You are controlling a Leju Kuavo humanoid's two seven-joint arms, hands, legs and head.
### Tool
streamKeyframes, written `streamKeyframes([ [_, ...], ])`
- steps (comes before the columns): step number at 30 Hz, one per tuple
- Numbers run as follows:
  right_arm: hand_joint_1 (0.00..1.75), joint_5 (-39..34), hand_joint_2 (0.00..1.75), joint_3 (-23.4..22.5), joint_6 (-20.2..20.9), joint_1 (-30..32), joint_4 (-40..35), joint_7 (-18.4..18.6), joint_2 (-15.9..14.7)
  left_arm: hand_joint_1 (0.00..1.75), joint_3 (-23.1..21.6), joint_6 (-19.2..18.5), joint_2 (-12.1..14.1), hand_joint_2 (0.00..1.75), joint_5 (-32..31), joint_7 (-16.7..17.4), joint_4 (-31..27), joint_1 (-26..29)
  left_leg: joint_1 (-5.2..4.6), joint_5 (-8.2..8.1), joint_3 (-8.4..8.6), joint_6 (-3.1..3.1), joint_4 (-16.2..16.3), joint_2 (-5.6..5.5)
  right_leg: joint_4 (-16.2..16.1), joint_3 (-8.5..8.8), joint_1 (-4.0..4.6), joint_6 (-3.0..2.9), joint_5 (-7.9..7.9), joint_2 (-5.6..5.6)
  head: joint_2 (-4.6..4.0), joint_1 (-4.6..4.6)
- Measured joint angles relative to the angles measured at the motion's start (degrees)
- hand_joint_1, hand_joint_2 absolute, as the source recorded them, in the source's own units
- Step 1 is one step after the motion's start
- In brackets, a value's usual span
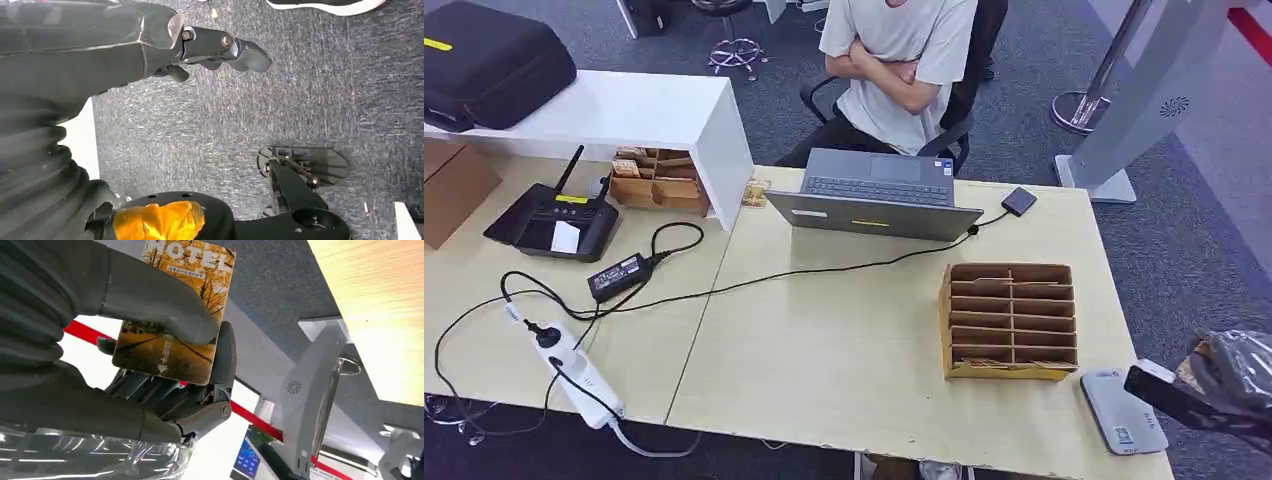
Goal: Pass the card to the sensor for recognition and then transmit it.
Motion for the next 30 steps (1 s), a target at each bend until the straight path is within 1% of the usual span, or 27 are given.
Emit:
streamKeyframes([
  [8, 1.75, -0.02, 1.75, 0.76, 0.91, 0.10, 0.67, -0.41, -0.48, 0.00, 0.11, 0.02, 0.00, 1.75, -0.26, -0.18, 0.00, 0.00, 0.00, 0.00, 0.00, 0.00, 0.00, 0.00, 0.00, 0.00, 0.00, 0.00, 0.00, 0.00, 0.00, 0.00],
  [13, 1.75, 0.66, 1.75, 2.43, 1.55, -1.52, 3.98, -0.61, -0.22, 0.00, 0.11, 0.00, -0.04, 1.75, -0.83, -0.20, 0.00, 0.00, 0.01, 0.00, -0.01, 0.00, 0.00, 0.01, 0.01, 0.00, 0.01, 0.00, 0.00, 0.00, 0.00, 0.00],
  [16, 1.75, 1.36, 1.75, 4.53, 1.55, -3.39, 8.03, -1.03, 0.81, 0.00, 0.11, -0.02, -0.13, 1.75, -1.38, -0.20, 0.00, -0.08, 0.01, 0.00, 0.00, 0.00, 0.00, 0.02, 0.01, 0.01, 0.01, 0.00, 0.00, 0.02, 0.00, 0.00],
  [23, 1.75, 2.41, 1.75, 9.75, 1.00, -7.96, 19.61, -2.03, 4.48, 0.00, 0.11, -0.07, -0.24, 1.75, -2.40, -0.17, 0.00, -0.12, 0.01, 0.00, -0.01, 0.00, 0.00, 0.01, 0.01, 0.01, 0.01, 0.00, 0.00, 0.01, 0.00, 0.00],
  [30, 1.75, 2.43, 1.75, 12.17, 1.05, -11.27, 25.88, -2.58, 6.62, 0.00, 0.11, -0.07, -0.24, 1.75, -2.47, -0.07, 0.00, -0.13, 0.04, 0.00, 0.01, 0.00, 0.00, 0.09, 0.02, 0.00, 0.04, 0.00, 0.00, 0.10, 0.00, 0.00],
])
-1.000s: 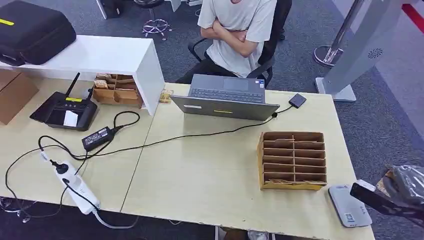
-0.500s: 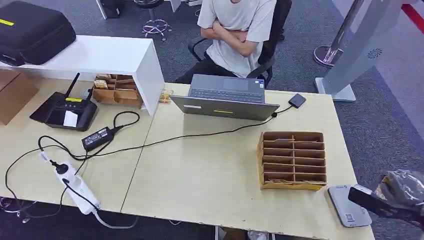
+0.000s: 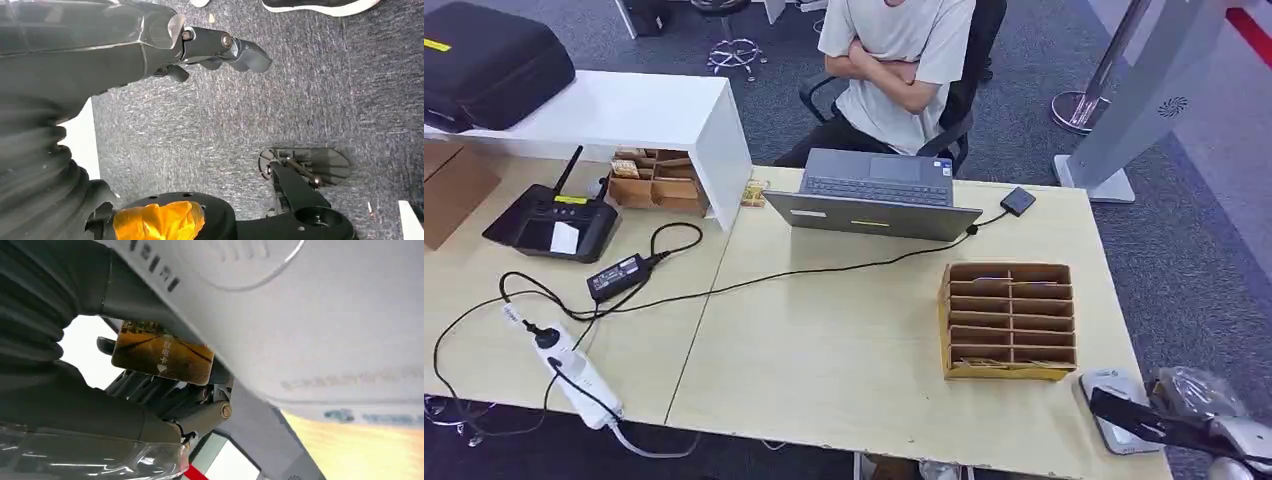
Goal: Pass the card to the sensor for recognition and then transmit it.
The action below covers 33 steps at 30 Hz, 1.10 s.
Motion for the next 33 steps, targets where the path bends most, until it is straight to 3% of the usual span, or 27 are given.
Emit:
streamKeyframes([
  [9, 1.75, -0.07, 1.75, 1.27, -1.07, -2.00, 2.53, -0.46, 0.70, 0.00, 0.02, 0.00, 0.02, 1.75, 0.00, 0.04, 0.00, 0.00, 0.05, 0.00, 0.06, 0.00, 0.00, 0.21, 0.00, 0.03, 0.05, -0.01, 0.05, 0.21, 0.00, 0.00],
  [11, 1.75, 0.77, 1.75, 1.48, -4.56, -1.87, 2.58, -0.85, 0.79, 0.00, 0.04, 0.00, 0.00, 1.75, 0.00, 0.04, 0.00, 0.02, 0.05, 0.00, 0.03, -0.01, 0.00, 0.21, 0.01, 0.01, 0.04, 0.00, 0.09, 0.21, 0.00, 0.02],
  [14, 1.75, 4.97, 1.75, 1.53, -14.63, -1.15, 0.19, -0.81, 1.82, 0.00, 0.48, -0.29, 0.00, 1.75, 0.00, -0.15, 0.00, -0.01, 0.06, 0.01, 0.12, -0.01, 0.00, 0.24, 0.02, -0.01, 0.05, -0.02, 0.12, 0.30, 0.00, -0.02],
  [19, 1.75, 8.50, 1.75, 1.07, -20.00, 1.26, -5.63, 0.00, 3.21, 0.00, 0.92, -0.61, 0.00, 1.75, -0.02, -0.22, 0.00, 0.03, 0.08, 0.04, 0.05, -0.07, -0.01, 0.07, 0.03, -0.02, 0.07, 0.00, 0.08, 0.10, 0.00, 0.00],
  [25, 1.75, 10.29, 1.75, -0.90, -20.48, 4.53, -12.17, 0.87, 3.56, 0.00, 1.05, -0.72, 0.00, 1.75, 0.00, -0.22, 0.00, 0.03, 0.07, 0.04, 0.00, -0.07, -0.02, 0.08, 0.03, -0.04, 0.05, -0.02, 0.06, 0.10, 0.00, 0.00],
  [29, 1.75, 9.97, 1.75, -1.75, -16.62, 5.87, -14.78, 0.85, 3.58, 0.00, 1.40, -0.72, 0.00, 1.75, -0.04, -0.22, 0.00, 0.04, 0.06, 0.04, -0.02, -0.06, 0.00, 0.08, 0.02, -0.03, 0.04, -0.01, 0.06, 0.09, 0.00, 0.00],
  [33, 1.75, 9.57, 1.75, -2.34, -16.11, 6.48, -16.09, 0.22, 3.59, 0.00, 1.79, -0.72, 0.00, 1.75, -0.22, -0.26, 0.00, 0.04, 0.05, 0.04, -0.01, -0.06, 0.00, 0.09, 0.02, -0.03, 0.04, 0.00, 0.07, 0.10, 0.00, 0.00],
])
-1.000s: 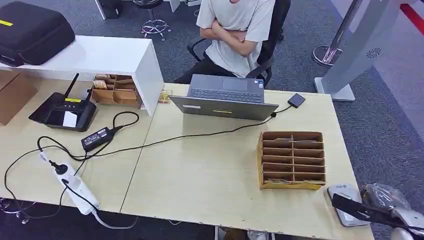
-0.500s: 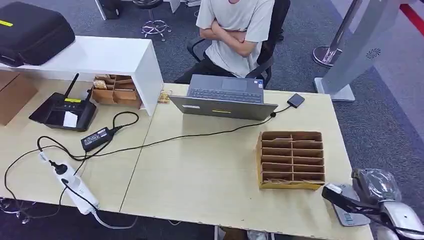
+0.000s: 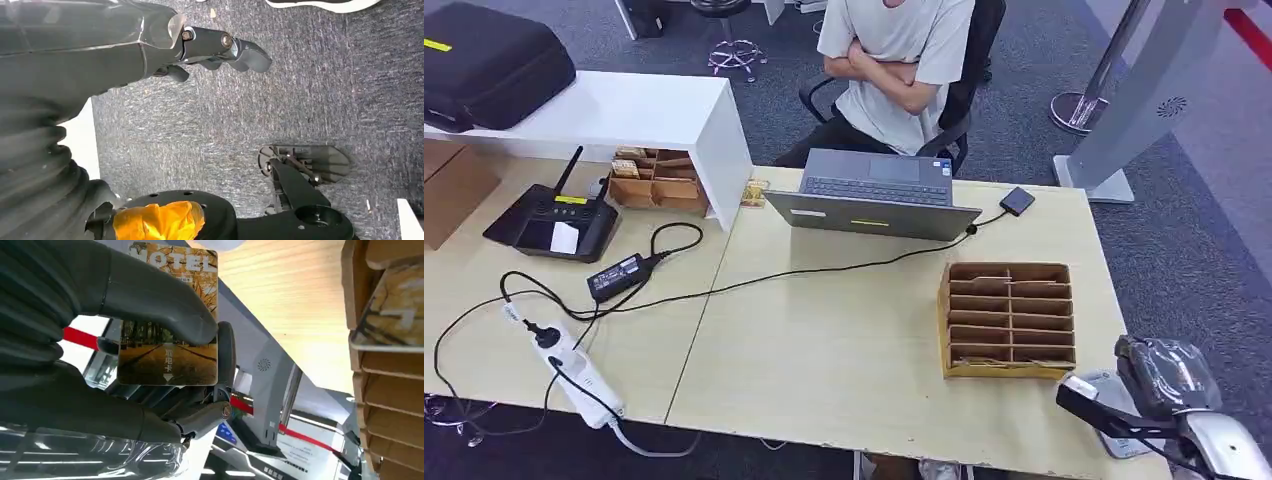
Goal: Pass the card to the sensor for recognition and then transmit it.
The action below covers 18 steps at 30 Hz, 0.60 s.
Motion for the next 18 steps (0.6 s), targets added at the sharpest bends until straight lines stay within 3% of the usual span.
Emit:
streamKeyframes([
  [4, 1.75, 0.87, 1.75, -0.09, -4.42, -0.41, -0.17, -1.81, 0.76, 0.00, 0.09, -0.26, 0.00, 1.75, -0.76, -0.02, 0.00, 0.00, 0.01, 0.00, 0.00, 0.00, 0.00, 0.01, 0.01, 0.00, 0.01, 0.00, 0.00, 0.00, 0.00, 0.00],
  [11, 1.75, 4.77, 1.75, 0.02, -18.26, -7.21, 1.55, -4.52, 5.79, 0.00, 0.06, -1.20, 0.00, 1.75, -3.74, 0.02, 0.00, -0.21, 0.02, 0.03, 0.03, -0.04, -0.01, 0.12, 0.11, -0.04, 0.01, -0.01, 0.01, 0.12, 0.00, -0.02],
  [18, 1.75, 5.62, 1.75, 1.26, -20.48, -19.27, 4.81, -5.96, 9.39, 0.00, -0.18, -2.10, 0.02, 1.75, -6.01, 0.24, 0.00, -0.28, 0.01, 0.15, -0.02, 0.01, 0.00, 0.10, 0.13, -0.04, 0.01, 0.00, 0.09, 0.09, 0.00, 0.02],
])
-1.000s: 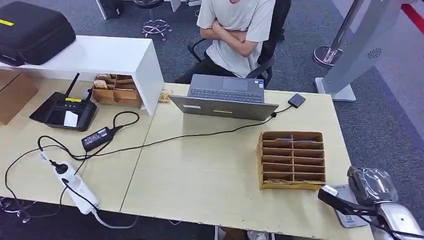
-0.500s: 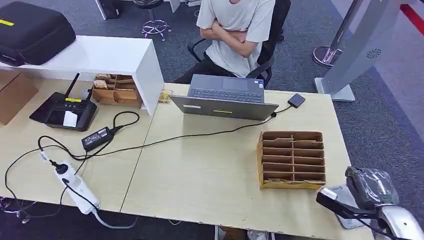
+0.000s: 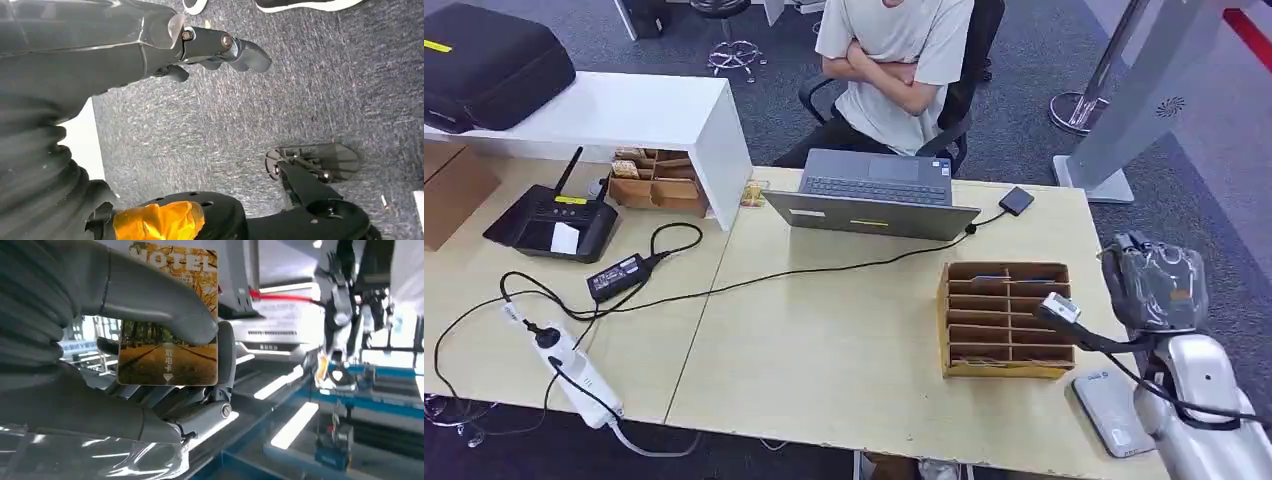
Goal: Pass the card to the sensor for recognition and then transmit it.
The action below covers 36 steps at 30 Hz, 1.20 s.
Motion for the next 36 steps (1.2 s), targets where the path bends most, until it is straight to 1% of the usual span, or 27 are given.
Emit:
streamKeyframes([
  [4, 1.75, 1.26, 1.75, 2.20, -1.10, -8.19, 2.86, -0.64, 2.58, 0.00, -0.85, -0.33, 0.00, 1.75, -1.70, 0.13, 0.00, -0.06, 0.00, 0.04, -0.01, -0.03, 0.00, 0.03, 0.03, -0.04, 0.00, -0.03, 0.04, 0.06, 0.00, -0.04],
  [9, 1.75, 3.61, 1.75, 7.29, -0.29, -19.10, 8.69, -0.42, 5.73, 0.00, -1.90, -0.83, 0.05, 1.75, -3.32, 0.24, 0.00, -0.42, 0.01, 0.12, -0.05, -0.07, 0.00, -0.03, 0.05, -0.09, 0.01, -0.07, 0.06, -0.02, 0.00, -0.04],
  [13, 1.75, 6.14, 1.75, 11.71, 1.31, -26.05, 14.15, 0.90, 8.55, 0.00, -2.69, -1.31, 0.07, 1.75, -4.74, 0.81, 0.00, -0.70, 0.01, 0.13, -0.09, -0.08, 0.00, -0.03, 0.12, -0.14, 0.01, -0.07, 0.07, -0.01, 0.00, -0.04],
  [19, 1.75, 9.68, 1.75, 17.65, 3.04, -36.42, 24.71, 3.04, 13.69, 0.00, -4.24, -2.32, 0.13, 1.75, -6.84, 1.31, 0.00, -1.24, 0.01, 0.19, -0.14, -0.12, 0.01, -0.05, 0.15, -0.21, 0.01, -0.09, 0.09, -0.03, 0.00, -0.02],
  [21, 1.75, 11.03, 1.75, 19.32, 3.60, -39.24, 28.43, 3.84, 15.47, 0.00, -5.02, -1.93, 0.13, 1.75, -8.10, -0.41, 0.00, -1.48, 0.01, 0.19, -0.15, -0.12, 0.01, -0.06, 0.16, -0.23, 0.01, -0.12, 0.10, -0.04, 0.00, -0.02],
  [24, 1.75, 12.53, 1.75, 21.69, 4.06, -43.41, 33.76, 4.50, 17.78, 0.00, -6.67, -0.55, -0.06, 1.75, -9.03, -4.62, 0.00, -2.41, 0.02, 0.22, -0.17, -0.15, 0.01, -0.09, 0.15, -0.25, 0.01, -0.12, 0.11, -0.07, 0.00, -0.02],
  [25, 1.75, 12.85, 1.75, 22.28, 4.28, -44.24, 34.96, 4.59, 18.30, 0.00, -6.80, -0.33, -0.17, 1.75, -8.96, -5.45, 0.00, -2.75, 0.02, 0.22, -0.17, -0.15, 0.01, -0.09, 0.15, -0.25, 0.01, -0.13, 0.11, -0.07, 0.00, -0.02],
  [27, 1.75, 13.18, 1.75, 23.72, 4.57, -45.91, 37.83, 4.76, 19.56, 0.00, -7.41, 0.06, -0.35, 1.75, -8.64, -9.08, 0.00, -3.47, 0.02, 0.22, -0.17, -0.15, 0.02, -0.07, 0.15, -0.25, 0.01, -0.13, 0.12, -0.05, 0.00, -0.02],
  [28, 1.75, 13.20, 1.75, 24.11, 4.68, -46.33, 38.54, 4.78, 19.90, 0.00, -7.63, 0.13, -0.41, 1.75, -8.63, -10.17, 0.00, -3.73, 0.02, 0.22, -0.17, -0.14, 0.03, -0.08, 0.15, -0.25, 0.01, -0.12, 0.13, -0.05, 0.00, 0.00],
  [31, 1.75, 13.38, 1.75, 25.23, 4.87, -47.09, 40.81, 4.78, 21.14, 0.00, -8.00, -0.26, -0.68, 1.75, -8.17, -9.62, 0.00, -4.38, 0.02, 0.24, -0.19, -0.13, 0.06, -0.10, 0.16, -0.25, 0.01, -0.11, 0.13, -0.07, 0.00, -0.02],
  [32, 0.00, 13.42, 1.75, 25.53, 5.05, -47.19, 41.25, 4.78, 21.42, 0.00, -8.00, -0.37, -0.76, 1.75, -7.98, -9.44, 0.00, -4.41, 0.02, 0.23, -0.19, -0.12, 0.06, -0.10, 0.15, -0.26, 0.01, -0.11, 0.13, -0.07, 0.00, 0.00],
  [36, 0.00, 13.40, 1.75, 26.25, 5.46, -47.50, 42.54, 4.78, 22.17, 0.00, -8.00, -2.08, -0.79, 1.75, -7.30, -8.87, 0.00, -4.40, 0.01, 0.23, -0.22, -0.12, 0.08, -0.11, 0.15, -0.28, 0.01, -0.11, 0.13, -0.07, 0.00, -0.02],
])
